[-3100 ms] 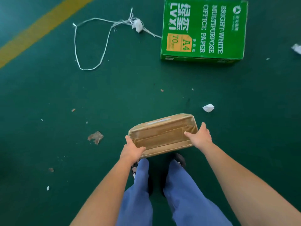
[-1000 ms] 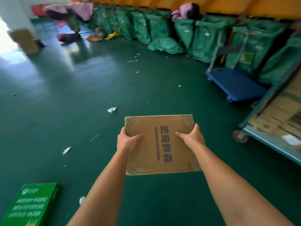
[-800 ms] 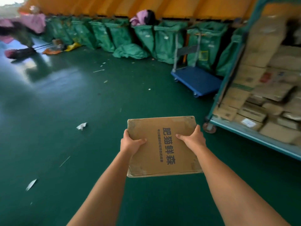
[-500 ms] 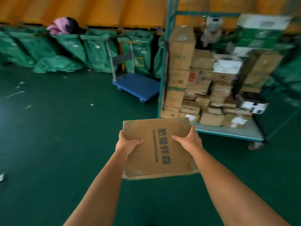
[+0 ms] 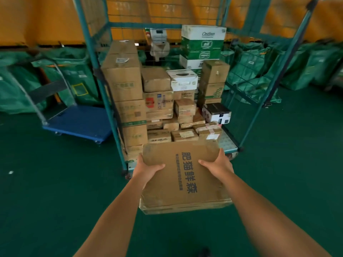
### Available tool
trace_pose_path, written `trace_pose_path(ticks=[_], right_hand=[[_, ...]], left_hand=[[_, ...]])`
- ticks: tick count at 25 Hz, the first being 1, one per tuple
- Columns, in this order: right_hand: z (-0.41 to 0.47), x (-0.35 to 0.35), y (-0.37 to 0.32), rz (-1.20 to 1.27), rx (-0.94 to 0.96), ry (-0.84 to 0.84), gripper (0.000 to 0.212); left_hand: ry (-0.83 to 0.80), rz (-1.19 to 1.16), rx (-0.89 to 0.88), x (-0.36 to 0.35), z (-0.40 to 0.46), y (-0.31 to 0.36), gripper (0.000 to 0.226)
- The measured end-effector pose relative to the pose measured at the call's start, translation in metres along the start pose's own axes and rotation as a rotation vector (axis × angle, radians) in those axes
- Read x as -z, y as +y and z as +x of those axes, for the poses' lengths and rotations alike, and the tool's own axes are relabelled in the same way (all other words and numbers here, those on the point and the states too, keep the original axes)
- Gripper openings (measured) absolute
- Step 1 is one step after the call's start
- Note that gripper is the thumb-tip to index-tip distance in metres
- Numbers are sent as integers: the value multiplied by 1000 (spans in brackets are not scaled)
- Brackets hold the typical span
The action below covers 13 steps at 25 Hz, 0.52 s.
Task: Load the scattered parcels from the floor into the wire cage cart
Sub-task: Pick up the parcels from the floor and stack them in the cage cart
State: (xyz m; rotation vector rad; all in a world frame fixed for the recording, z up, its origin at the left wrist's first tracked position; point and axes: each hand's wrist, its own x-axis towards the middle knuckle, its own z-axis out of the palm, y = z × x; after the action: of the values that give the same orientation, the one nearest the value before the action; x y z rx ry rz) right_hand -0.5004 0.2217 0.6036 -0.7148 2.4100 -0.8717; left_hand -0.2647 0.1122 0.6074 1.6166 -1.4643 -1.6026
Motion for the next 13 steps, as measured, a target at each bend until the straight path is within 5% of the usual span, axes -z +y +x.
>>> trace_pose_path(ticks=[13], right_hand=[[281,91,4,24,10,-3,107]], left_hand=[[46,117,27,-203,189,142,94]])
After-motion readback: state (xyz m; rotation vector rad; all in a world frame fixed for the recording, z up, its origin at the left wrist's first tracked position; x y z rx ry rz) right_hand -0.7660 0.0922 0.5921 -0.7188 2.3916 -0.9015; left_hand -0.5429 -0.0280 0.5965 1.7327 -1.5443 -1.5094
